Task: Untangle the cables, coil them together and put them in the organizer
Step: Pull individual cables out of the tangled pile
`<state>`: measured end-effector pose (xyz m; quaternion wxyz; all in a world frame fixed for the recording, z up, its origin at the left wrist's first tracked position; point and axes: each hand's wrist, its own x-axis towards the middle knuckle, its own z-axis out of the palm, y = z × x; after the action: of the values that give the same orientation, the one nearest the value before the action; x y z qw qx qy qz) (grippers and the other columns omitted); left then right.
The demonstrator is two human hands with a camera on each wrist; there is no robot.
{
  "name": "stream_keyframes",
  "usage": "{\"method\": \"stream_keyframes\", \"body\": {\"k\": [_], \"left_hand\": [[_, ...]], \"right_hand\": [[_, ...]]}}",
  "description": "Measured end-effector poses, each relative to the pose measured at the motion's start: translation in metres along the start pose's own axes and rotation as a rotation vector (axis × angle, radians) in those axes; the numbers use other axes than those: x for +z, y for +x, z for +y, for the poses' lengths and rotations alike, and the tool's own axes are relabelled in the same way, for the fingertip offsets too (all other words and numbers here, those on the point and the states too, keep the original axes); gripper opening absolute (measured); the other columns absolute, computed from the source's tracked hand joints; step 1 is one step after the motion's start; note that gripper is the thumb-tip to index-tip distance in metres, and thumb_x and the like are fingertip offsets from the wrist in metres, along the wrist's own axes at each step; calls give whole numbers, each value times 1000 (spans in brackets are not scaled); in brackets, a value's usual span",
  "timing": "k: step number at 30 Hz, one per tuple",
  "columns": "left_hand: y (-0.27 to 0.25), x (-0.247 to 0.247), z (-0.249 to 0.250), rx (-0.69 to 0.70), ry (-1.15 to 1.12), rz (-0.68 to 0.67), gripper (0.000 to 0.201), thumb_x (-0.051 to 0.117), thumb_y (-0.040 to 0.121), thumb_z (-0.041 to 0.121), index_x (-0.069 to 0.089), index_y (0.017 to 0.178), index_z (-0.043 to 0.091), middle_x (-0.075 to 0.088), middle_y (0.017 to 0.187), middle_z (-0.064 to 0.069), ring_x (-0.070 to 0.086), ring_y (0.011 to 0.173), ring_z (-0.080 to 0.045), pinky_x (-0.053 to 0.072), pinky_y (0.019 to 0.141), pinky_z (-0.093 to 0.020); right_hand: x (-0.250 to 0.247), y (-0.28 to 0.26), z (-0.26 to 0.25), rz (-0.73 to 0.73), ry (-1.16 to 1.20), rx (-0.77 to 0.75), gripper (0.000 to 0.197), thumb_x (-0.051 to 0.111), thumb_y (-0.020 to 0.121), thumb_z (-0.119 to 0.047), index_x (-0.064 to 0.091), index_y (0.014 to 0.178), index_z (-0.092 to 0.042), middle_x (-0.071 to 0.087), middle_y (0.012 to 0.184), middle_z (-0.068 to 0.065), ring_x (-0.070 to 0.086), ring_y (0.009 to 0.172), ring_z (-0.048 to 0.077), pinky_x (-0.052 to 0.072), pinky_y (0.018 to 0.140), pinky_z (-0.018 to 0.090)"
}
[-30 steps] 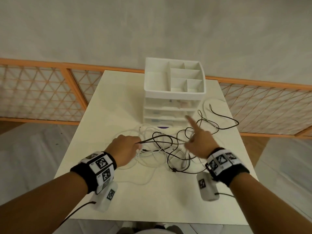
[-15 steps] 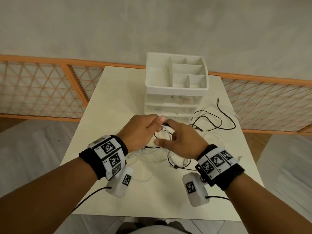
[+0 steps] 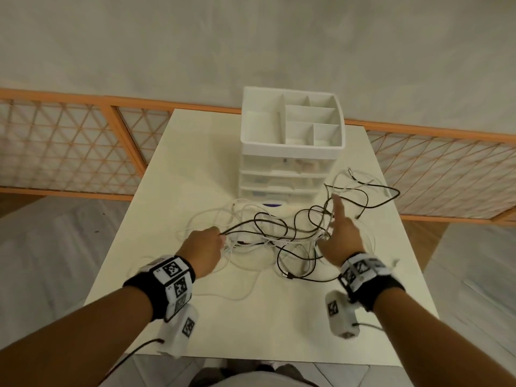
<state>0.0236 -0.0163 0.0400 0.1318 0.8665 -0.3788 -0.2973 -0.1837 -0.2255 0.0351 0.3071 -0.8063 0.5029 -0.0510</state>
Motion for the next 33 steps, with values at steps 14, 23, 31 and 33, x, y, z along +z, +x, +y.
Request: {"method": "stream_keyframes", "body": {"k": [14, 23, 31, 33], "left_hand": [[-8, -22, 41, -75, -792, 50, 34, 54, 98, 30, 58, 73, 7, 61, 64, -11, 47, 58, -27, 26, 39, -23], [-13, -28, 59, -57, -986, -26, 16, 49, 93, 8, 56, 79, 8, 49, 58, -3, 49, 53, -19, 35, 42, -26], [-17, -23, 57, -28, -1006, -26, 17, 50, 95, 10, 58, 80, 8, 47, 59, -1, 47, 53, -18, 34, 42, -26], [-18, -21, 57, -30, -999, -27, 16, 50, 95, 10, 58, 81, 8, 47, 59, -2, 47, 53, -18, 34, 42, -26]], "right_hand": [[66, -47, 58, -264, -506, -45, 27, 55, 83, -27, 60, 109, -20, 60, 111, 2, 62, 103, 27, 47, 78, 31], [61, -44, 55, -338, -688, -204, 9, 57, 83, -32, 56, 86, -23, 55, 88, 0, 56, 102, 27, 39, 96, 38], [75, -58, 57, -335, -632, -350, 23, 49, 86, -15, 61, 105, -11, 66, 109, 9, 58, 100, 32, 40, 87, 34], [76, -63, 52, -355, -640, -369, 22, 49, 86, -16, 58, 106, -10, 65, 108, 10, 59, 98, 32, 38, 85, 33]]}}
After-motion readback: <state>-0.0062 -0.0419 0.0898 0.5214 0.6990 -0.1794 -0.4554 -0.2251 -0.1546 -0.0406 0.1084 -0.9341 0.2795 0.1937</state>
